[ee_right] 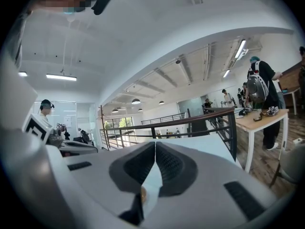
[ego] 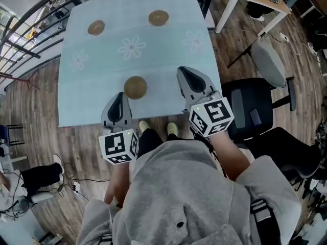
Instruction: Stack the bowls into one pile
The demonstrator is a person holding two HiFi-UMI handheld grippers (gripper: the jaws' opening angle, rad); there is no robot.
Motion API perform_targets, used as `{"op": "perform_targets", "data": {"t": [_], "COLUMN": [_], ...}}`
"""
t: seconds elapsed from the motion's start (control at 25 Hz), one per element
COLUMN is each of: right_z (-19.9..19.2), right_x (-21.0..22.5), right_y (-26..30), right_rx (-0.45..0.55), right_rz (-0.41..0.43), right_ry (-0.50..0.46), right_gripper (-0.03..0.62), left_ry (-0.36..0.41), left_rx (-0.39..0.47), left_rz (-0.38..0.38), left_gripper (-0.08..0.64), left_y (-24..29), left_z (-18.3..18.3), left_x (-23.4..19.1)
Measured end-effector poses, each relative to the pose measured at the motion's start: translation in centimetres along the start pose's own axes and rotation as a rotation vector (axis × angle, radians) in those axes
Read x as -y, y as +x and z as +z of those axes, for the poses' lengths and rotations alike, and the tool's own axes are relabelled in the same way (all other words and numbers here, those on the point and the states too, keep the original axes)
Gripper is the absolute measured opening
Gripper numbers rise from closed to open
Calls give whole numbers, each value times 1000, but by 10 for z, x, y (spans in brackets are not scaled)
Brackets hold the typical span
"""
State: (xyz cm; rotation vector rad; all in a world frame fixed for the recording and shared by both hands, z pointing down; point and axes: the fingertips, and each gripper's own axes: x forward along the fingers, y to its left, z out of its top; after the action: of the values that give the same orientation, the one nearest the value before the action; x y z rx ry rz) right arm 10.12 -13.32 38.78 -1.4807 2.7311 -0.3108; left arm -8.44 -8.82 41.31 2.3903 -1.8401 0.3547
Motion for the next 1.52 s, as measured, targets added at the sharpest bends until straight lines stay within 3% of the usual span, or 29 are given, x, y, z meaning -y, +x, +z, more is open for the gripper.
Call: {"op": "perform_targets", "data": {"t": [0.28,0.68,1.2,1.52], "right_z": [1,7,-12,-29], "right_x": [-6,-23,-37,-50], "right_y": [20,75,167,209], "right_rx": [-12,-3,-56,-101], "right_rz": [-12,-58,-174,-206], "right_ry": [-20,5,-1,-8], "right_gripper": [28,28,28,28], "left_ry": [4,35,126,203], "left_rx": [13,12,-52,-84], "left_rz": [4,-22,-148,-175], "left_gripper": [17,18,20,43], "left_y": [19,61,164,231], "left_z": [6,21,11,-6], "left_x": [-30,-108,-208,-268]}}
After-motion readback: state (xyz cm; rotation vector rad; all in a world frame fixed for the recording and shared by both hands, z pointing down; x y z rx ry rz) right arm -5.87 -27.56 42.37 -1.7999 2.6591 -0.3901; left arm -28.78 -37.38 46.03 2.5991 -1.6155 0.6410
